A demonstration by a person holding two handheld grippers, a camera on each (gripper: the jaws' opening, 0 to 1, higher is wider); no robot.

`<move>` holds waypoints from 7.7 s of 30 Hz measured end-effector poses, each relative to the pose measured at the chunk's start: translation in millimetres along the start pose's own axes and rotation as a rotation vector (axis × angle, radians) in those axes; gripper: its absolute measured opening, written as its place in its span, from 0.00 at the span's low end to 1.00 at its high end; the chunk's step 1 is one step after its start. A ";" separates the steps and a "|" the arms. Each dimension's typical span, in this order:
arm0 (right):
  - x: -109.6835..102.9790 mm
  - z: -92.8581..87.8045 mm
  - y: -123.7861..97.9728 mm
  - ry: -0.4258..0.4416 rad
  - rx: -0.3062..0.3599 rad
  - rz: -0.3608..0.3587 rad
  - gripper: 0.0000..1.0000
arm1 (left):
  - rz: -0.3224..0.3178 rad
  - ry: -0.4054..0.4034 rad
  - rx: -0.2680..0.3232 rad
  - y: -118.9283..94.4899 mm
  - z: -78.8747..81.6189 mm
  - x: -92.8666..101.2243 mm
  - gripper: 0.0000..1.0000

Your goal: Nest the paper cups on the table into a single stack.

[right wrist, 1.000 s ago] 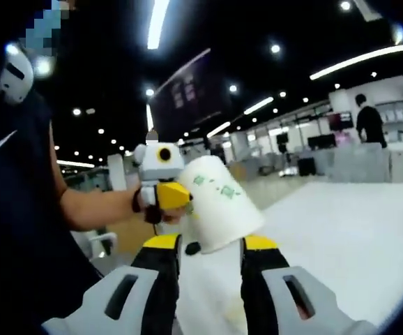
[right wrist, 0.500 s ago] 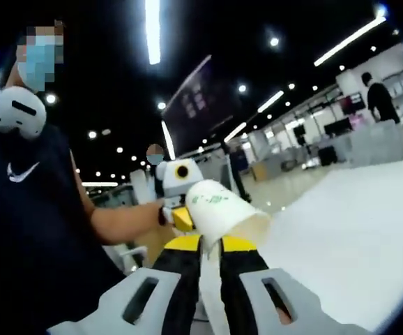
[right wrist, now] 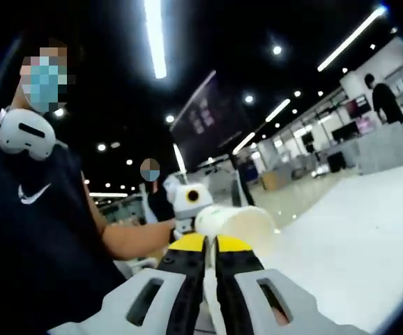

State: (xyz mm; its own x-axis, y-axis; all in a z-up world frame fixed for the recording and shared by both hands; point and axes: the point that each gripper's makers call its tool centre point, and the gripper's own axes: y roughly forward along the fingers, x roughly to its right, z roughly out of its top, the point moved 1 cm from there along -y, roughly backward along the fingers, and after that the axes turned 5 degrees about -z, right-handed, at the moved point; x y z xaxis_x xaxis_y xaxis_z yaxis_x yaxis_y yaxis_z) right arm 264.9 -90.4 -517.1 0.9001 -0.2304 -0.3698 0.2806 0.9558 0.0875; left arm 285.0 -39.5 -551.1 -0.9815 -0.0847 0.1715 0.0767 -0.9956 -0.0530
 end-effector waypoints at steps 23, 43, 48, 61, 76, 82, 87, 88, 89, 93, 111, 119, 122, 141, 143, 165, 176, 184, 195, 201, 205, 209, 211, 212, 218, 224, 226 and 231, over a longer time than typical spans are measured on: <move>6.5 20.3 14.7 -0.287 -0.412 -0.062 0.00 | 0.426 -0.001 -0.199 -60.7 -60.5 -62.8 0.98; 27.6 -6.3 32.6 -0.593 -1.068 -0.149 0.00 | 0.671 -0.027 -0.235 -122.4 -125.2 -67.1 0.98; 36.0 -16.1 35.9 -0.612 -1.225 -0.183 0.00 | 0.703 -0.032 -0.209 -130.0 -128.1 -75.4 0.98; 41.9 -28.4 35.1 -0.601 -1.331 -0.256 0.00 | 0.702 -0.018 -0.203 -130.5 -129.1 -78.9 0.98; 53.0 -53.3 32.8 -0.609 -1.357 -0.269 0.00 | 0.716 -0.031 -0.205 -130.0 -135.8 -75.6 0.98; 54.5 -69.2 34.1 -0.575 -1.364 -0.270 0.00 | 0.731 -0.042 -0.201 -134.4 -138.4 -76.4 0.98; 56.5 -84.5 35.7 -0.554 -1.366 -0.277 0.00 | 0.731 -0.047 -0.204 -135.4 -142.0 -75.4 0.98; 57.4 -87.3 35.8 -0.551 -1.365 -0.281 0.00 | 0.731 -0.049 -0.205 -135.2 -142.8 -75.1 0.98; 58.2 -90.9 35.8 -0.539 -1.364 -0.286 0.00 | 0.730 -0.051 -0.207 -135.0 -143.9 -74.6 0.98; 58.2 -102.6 35.0 -0.521 -1.365 -0.288 0.00 | 0.728 -0.047 -0.217 -134.2 -145.6 -74.0 0.98; 65.5 -141.0 32.3 -0.469 -1.359 -0.294 0.00 | 0.724 -0.037 -0.236 -132.0 -146.4 -73.3 0.96; 66.7 -166.2 33.6 -0.441 -1.367 -0.285 0.00 | 0.725 -0.039 -0.240 -131.2 -148.5 -72.3 0.95; 70.6 -174.0 33.2 -0.429 -1.367 -0.292 0.00 | 0.726 -0.042 -0.244 -131.4 -150.0 -71.3 0.95; 86.0 -208.1 24.1 -0.413 -1.365 -0.314 0.00 | 0.718 -0.047 -0.255 -126.3 -153.8 -70.7 0.94; 84.8 -210.7 23.2 -0.410 -1.366 -0.310 0.00 | 0.718 -0.048 -0.257 -125.6 -154.1 -70.5 0.94; 89.3 -196.3 38.1 -0.462 -1.133 -0.267 0.29 | 0.717 -0.052 -0.263 -123.8 -156.7 -66.8 0.93; 93.7 -166.5 21.2 -0.357 -0.771 -0.324 0.66 | 0.684 -0.076 -0.261 -109.4 -172.0 -55.4 0.98; 90.1 -178.1 1.7 -0.315 -0.531 -0.424 0.83 | 0.648 -0.084 -0.210 -86.2 -181.2 -43.4 0.98; 117.0 -204.9 -29.4 -0.260 -0.367 -0.617 0.82 | 0.591 -0.067 -0.242 -56.3 -202.7 -36.6 0.96; 121.2 -224.6 -27.6 -0.294 -0.423 -0.625 0.76 | 0.565 -0.072 -0.272 -38.8 -214.9 -46.7 0.90; 123.5 -226.9 -26.6 -0.311 -0.446 -0.616 0.68 | 0.503 0.004 -0.357 -26.7 -224.4 -44.8 0.83; 123.3 -228.2 -21.7 -0.369 -0.504 -0.548 0.56 | 0.418 0.058 -0.430 -15.5 -229.9 -45.3 0.73; 119.5 -232.2 -17.4 -0.388 -0.551 -0.486 0.51 | 0.404 0.083 -0.438 -10.5 -226.0 -49.4 0.67; 120.0 -232.5 -16.0 -0.409 -0.565 -0.476 0.50 | 0.396 0.082 -0.440 -9.0 -225.5 -50.7 0.64; 123.6 -237.6 -6.0 -0.442 -0.606 -0.416 0.43 | 0.337 0.090 -0.459 3.9 -224.4 -56.2 0.57; 128.1 -240.1 1.1 -0.438 -0.628 -0.374 0.38 | 0.267 0.123 -0.465 15.9 -223.7 -54.1 0.44; 130.4 -239.4 2.9 -0.441 -0.629 -0.369 0.35 | 0.269 0.129 -0.474 16.9 -223.7 -57.1 0.41; 137.5 -221.9 7.7 -0.449 -0.598 -0.353 0.35 | 0.279 0.127 -0.435 11.8 -205.5 -72.1 0.36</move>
State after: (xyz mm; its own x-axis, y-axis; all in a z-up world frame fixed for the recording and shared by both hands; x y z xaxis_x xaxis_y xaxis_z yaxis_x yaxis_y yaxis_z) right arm 316.9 -74.2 -772.5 0.8754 -0.4650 0.1325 0.4611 0.7204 -0.5182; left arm 320.7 -37.1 -766.3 -0.9498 -0.3118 -0.0263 0.2845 -0.8256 -0.4873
